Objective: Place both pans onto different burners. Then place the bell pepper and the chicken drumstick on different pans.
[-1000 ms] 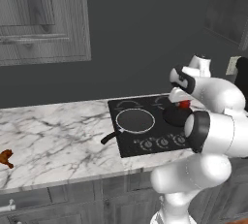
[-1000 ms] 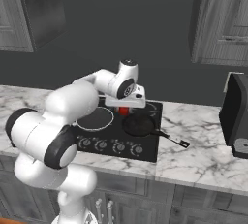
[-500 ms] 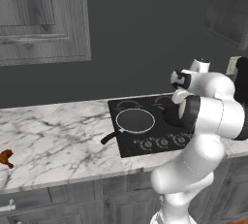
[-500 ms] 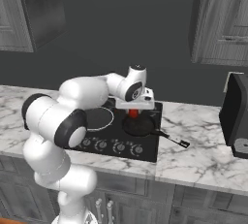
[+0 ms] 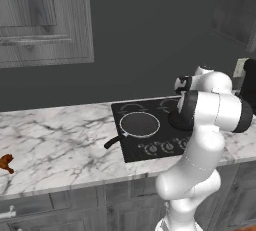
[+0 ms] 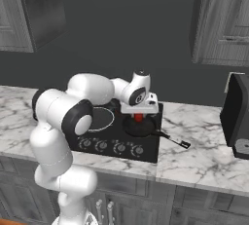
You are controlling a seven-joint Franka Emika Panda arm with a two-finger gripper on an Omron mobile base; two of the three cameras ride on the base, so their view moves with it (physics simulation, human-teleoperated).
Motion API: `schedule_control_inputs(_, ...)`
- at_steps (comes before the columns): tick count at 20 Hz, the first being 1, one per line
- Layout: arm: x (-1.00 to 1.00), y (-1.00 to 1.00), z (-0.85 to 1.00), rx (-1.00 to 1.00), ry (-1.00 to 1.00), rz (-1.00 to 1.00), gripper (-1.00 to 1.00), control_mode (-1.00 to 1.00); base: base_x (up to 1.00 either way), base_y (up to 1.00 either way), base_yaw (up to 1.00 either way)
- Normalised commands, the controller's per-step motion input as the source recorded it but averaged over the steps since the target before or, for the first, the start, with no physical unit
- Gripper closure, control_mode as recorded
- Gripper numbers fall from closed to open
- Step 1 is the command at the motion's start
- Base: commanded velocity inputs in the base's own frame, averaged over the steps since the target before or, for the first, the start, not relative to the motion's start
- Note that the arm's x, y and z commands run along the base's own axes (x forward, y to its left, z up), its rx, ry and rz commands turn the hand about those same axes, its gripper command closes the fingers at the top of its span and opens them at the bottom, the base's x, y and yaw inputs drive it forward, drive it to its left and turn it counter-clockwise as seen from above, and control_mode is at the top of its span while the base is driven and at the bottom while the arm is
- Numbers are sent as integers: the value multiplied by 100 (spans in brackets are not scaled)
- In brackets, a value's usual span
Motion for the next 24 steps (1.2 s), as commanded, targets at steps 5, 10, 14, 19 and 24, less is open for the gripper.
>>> schedule_control_inputs(5, 6, -2, -31, -1, 0, 0, 100, -100, 0, 0, 0)
schedule_control_inputs(10, 10, 0, -27, 0, 0, 0, 100, -100, 0, 0, 0)
schedule_control_inputs(14, 14, 0, -10, 0, 0, 0, 100, -100, 0, 0, 0)
schedule_control_inputs(19, 11, 0, -16, 0, 0, 0, 100, -100, 0, 0, 0)
schedule_control_inputs(24, 4, -4, -21, 0, 0, 0, 100, -100, 0, 0, 0)
